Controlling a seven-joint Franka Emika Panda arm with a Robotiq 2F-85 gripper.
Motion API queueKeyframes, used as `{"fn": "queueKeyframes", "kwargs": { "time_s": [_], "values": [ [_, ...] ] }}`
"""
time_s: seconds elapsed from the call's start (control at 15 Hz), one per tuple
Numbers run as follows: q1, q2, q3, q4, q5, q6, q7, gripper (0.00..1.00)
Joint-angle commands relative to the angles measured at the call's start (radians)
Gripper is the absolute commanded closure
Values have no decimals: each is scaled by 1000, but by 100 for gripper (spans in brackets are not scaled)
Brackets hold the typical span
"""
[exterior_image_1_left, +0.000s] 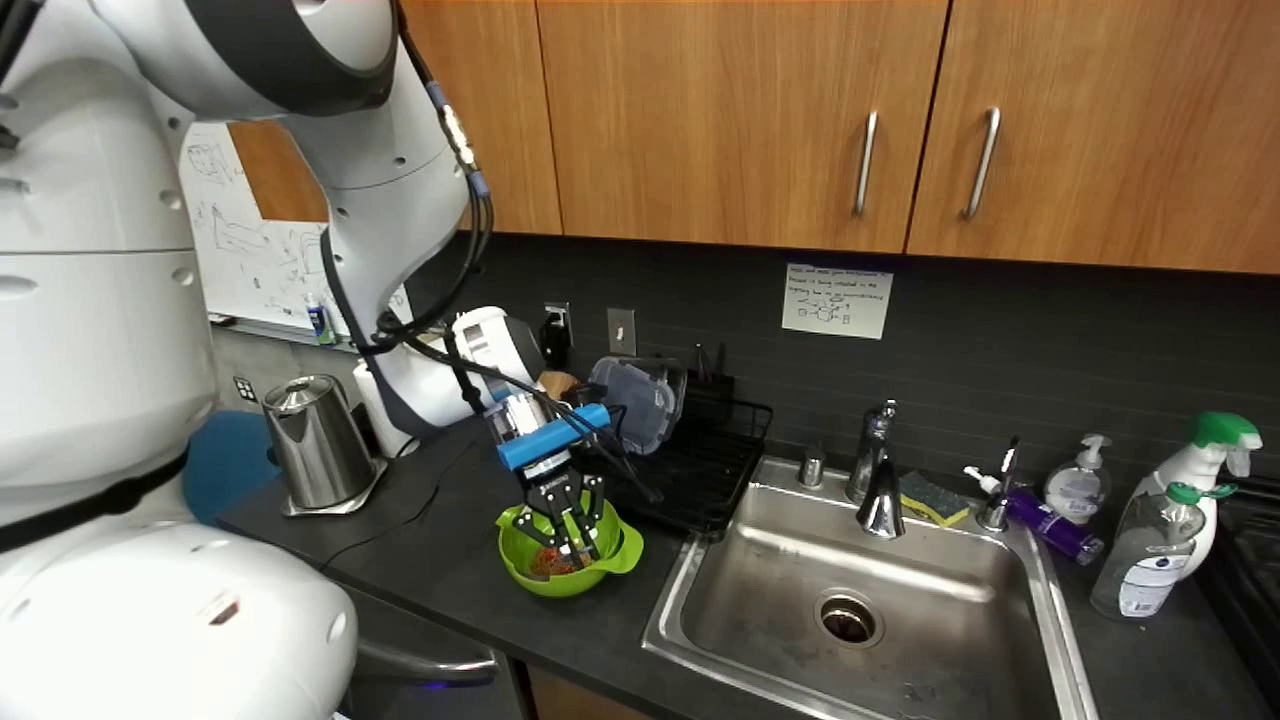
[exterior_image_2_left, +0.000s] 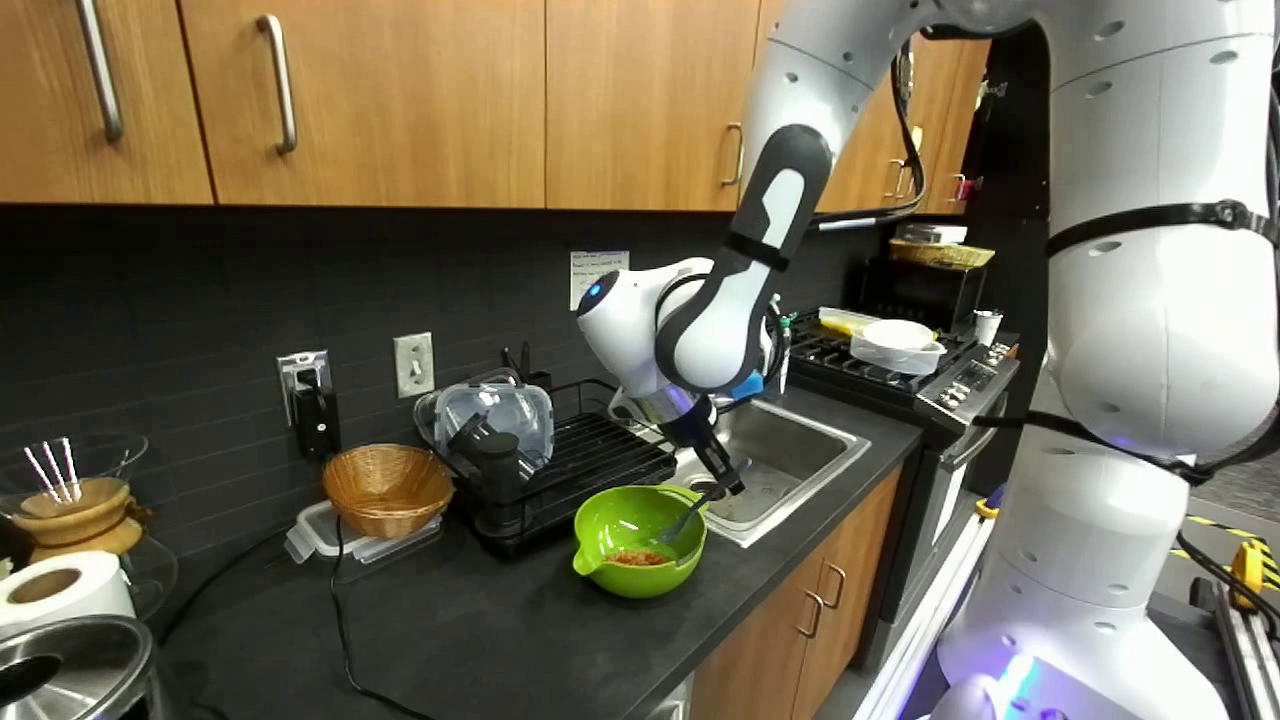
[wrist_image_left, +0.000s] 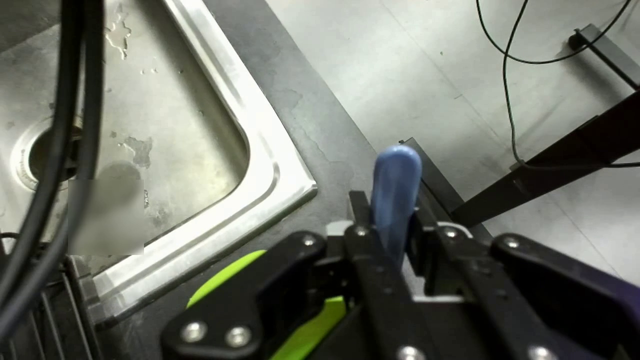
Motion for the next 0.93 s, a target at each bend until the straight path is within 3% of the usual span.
{"fn": "queueKeyframes", "kwargs": {
  "time_s": [0.0, 0.87],
  "values": [
    [-6, 44, -5, 56, 32, -26, -45, 95],
    [-37, 155, -8, 146, 63, -17, -122, 95]
  ]
}}
